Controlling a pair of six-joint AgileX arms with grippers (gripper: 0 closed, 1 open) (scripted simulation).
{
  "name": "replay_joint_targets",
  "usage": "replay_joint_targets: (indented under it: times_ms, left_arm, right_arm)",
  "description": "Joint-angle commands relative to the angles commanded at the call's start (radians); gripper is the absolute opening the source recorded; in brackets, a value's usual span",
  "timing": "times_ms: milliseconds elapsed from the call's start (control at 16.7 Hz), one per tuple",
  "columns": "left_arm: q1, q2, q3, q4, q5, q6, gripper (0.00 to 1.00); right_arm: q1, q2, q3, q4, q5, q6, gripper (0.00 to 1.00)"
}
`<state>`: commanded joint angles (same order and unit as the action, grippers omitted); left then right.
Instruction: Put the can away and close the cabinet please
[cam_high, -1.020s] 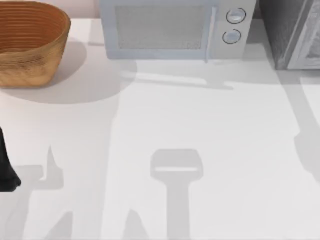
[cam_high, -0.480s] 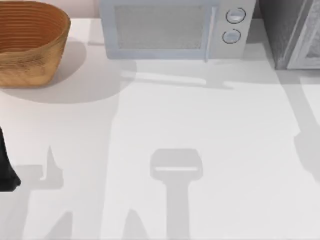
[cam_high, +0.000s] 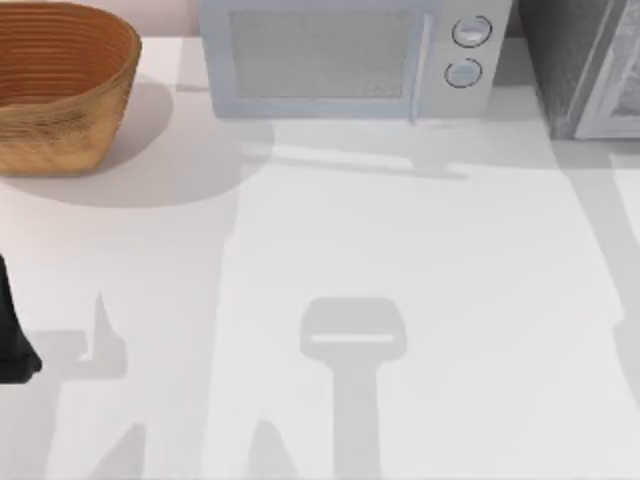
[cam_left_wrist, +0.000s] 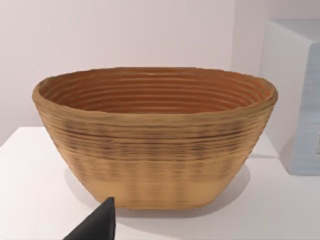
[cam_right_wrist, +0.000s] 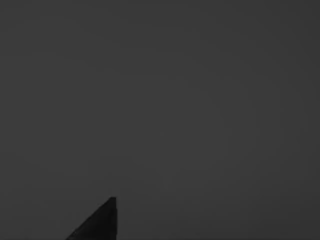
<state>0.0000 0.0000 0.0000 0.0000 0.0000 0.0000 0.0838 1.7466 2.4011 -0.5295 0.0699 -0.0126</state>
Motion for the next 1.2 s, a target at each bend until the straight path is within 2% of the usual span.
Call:
replay_joint_targets:
  times_ms: [240, 840, 1020, 1200]
  left_arm:
    - [0.000, 0.000, 0.000, 0.000, 0.000, 0.000, 1.00]
    - [0.000, 0.000, 0.000, 0.000, 0.000, 0.000, 1.00]
    - [0.000, 0.000, 0.000, 0.000, 0.000, 0.000, 1.00]
    - [0.000, 0.000, 0.000, 0.000, 0.000, 0.000, 1.00]
  right_arm:
    - [-0.015, -0.355, -0.433, 0.130, -0.038, -0.018, 1.00]
    - [-0.060, -1.291, -1.804, 0.425, -0.087, -0.021, 1.00]
    - [-0.071, -1.506, -2.091, 0.480, -0.085, -0.010, 1.00]
    - [-0.079, -1.658, -2.285, 0.513, -0.078, 0.002, 1.00]
